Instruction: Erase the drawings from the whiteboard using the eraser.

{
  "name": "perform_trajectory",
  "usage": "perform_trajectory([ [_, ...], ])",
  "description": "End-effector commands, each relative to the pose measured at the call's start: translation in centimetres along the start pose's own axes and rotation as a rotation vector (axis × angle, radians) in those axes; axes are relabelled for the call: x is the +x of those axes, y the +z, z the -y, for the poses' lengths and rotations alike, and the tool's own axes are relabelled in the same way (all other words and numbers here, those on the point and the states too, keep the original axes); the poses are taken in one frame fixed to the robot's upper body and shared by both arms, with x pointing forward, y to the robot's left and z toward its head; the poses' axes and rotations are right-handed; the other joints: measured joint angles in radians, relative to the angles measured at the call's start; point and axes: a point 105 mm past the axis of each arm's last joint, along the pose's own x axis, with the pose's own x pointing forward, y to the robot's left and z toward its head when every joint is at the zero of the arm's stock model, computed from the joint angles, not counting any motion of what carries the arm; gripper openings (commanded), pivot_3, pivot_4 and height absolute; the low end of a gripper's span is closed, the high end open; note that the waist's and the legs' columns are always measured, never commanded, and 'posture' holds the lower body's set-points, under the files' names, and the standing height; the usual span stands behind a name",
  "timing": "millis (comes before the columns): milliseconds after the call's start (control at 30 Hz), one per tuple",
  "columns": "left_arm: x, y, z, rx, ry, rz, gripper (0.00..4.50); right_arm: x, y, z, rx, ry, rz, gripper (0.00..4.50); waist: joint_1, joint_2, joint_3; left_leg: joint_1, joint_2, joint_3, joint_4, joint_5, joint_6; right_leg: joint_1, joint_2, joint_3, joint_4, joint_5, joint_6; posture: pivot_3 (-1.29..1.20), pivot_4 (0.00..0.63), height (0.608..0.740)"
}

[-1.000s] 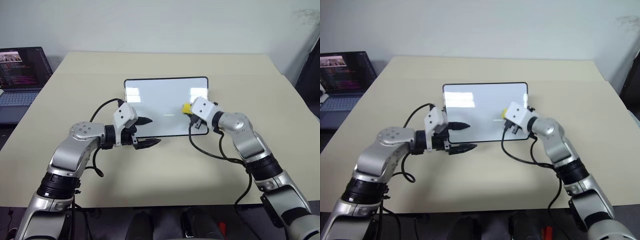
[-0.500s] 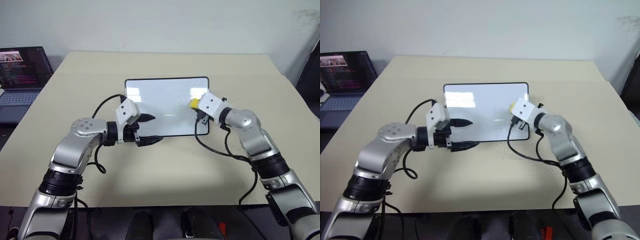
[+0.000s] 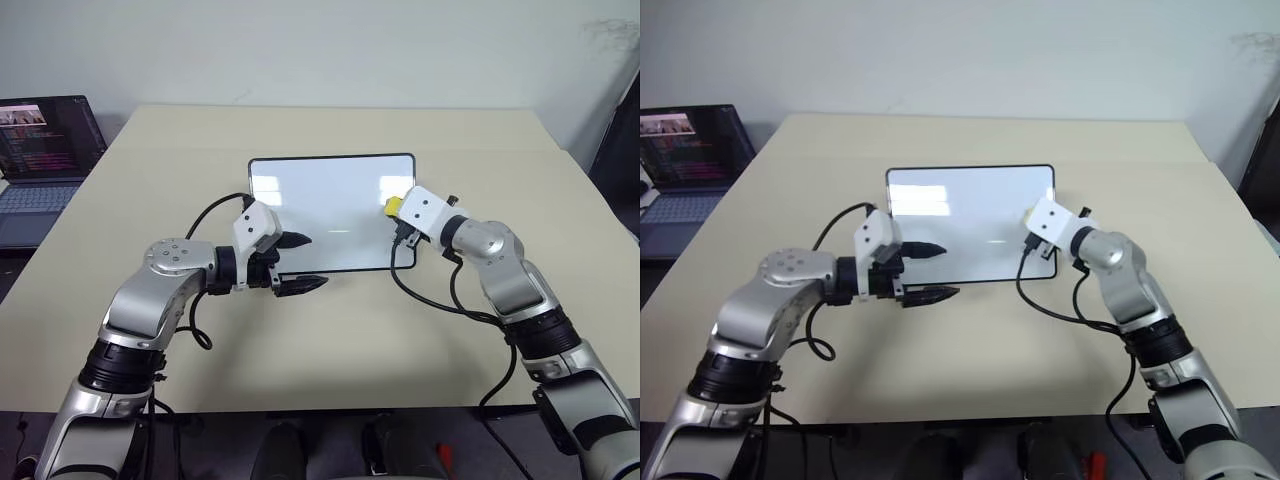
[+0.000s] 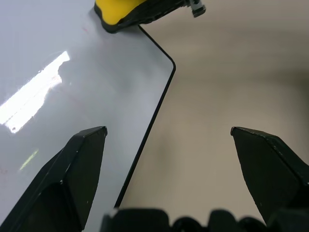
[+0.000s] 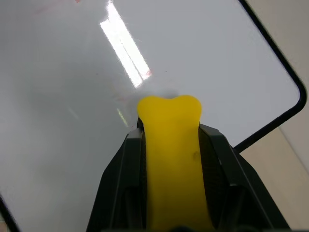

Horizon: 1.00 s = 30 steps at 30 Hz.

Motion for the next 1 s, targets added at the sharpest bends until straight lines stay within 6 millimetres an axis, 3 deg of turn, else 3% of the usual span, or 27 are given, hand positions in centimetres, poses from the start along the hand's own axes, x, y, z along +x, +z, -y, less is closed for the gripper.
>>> perform_trajectory([
  [33, -1.0, 0.8, -0.2, 0.033, 0.024, 0.016, 4.50, -0.4, -1.0, -3.1, 0.021, 0.155, -0.036, 1.13, -0.001, 0.000, 0.000, 0.000, 0.000, 0.000, 0.000, 0.000, 0.000, 0.000, 0.000, 0.000, -0.001, 0.000, 0.000, 0.00, 0.150, 0.740],
  [167, -1.7, 0.5, -0.6, 0.023, 0.059, 0.002, 4.50, 0.4, 0.7, -2.8, 0.007, 0.116, 0.021, 1.13, -0.006, 0.000, 0.000, 0.000, 0.000, 0.000, 0.000, 0.000, 0.000, 0.000, 0.000, 0.000, 0.000, 0.000, 0.000, 0.00, 0.150, 0.740],
  [267, -2.5, 0.2, -0.9, 0.018, 0.088, -0.011, 4.50, 1.6, 3.3, 0.2, -0.003, -0.061, 0.105, 1.13, -0.015, 0.000, 0.001, 0.002, 0.001, 0.000, 0.000, 0.000, 0.000, 0.000, 0.000, 0.000, 0.002, 0.000, 0.000, 0.00, 0.150, 0.740],
  [367, -2.7, 0.2, -0.6, 0.019, 0.088, -0.013, 4.50, 2.2, 4.5, 2.1, -0.009, -0.152, 0.139, 1.13, -0.017, 0.001, 0.001, 0.003, 0.001, 0.000, 0.000, 0.000, 0.000, 0.000, 0.000, 0.000, 0.003, 0.000, 0.000, 0.00, 0.150, 0.740],
  [467, -2.7, 0.3, -0.5, 0.019, 0.091, -0.011, 4.50, 2.6, 4.1, 1.9, -0.014, -0.118, 0.125, 1.13, -0.007, 0.000, 0.001, 0.000, 0.000, -0.001, 0.000, 0.000, 0.000, -0.001, 0.000, -0.001, 0.002, 0.000, -0.001, 0.00, 0.150, 0.740],
  [633, -2.5, 0.6, -0.5, 0.024, 0.088, 0.000, 4.50, 2.2, 1.4, -2.0, -0.001, 0.114, 0.034, 1.13, 0.001, 0.000, 0.001, -0.005, 0.001, -0.001, -0.001, -0.001, 0.000, -0.002, -0.001, -0.001, -0.005, 0.002, -0.004, 0.00, 0.150, 0.740],
  [900, -1.4, 1.4, -0.3, 0.046, 0.041, 0.030, 4.50, 0.2, 1.3, -0.7, 0.122, 0.030, 0.069, 1.12, 0.002, 0.000, 0.001, -0.003, 0.000, -0.001, 0.000, -0.001, 0.000, 0.000, -0.001, -0.002, -0.003, 0.002, -0.002, 0.00, 0.150, 0.740],
  [1000, -0.8, 2.1, -0.2, 0.082, 0.010, 0.067, 4.50, -2.3, 1.0, 0.0, 0.270, -0.062, 0.101, 1.12, 0.008, 0.000, 0.001, -0.004, 0.000, -0.001, 0.000, -0.001, 0.000, -0.001, -0.001, -0.003, -0.003, 0.002, -0.002, 0.00, 0.150, 0.740],
])
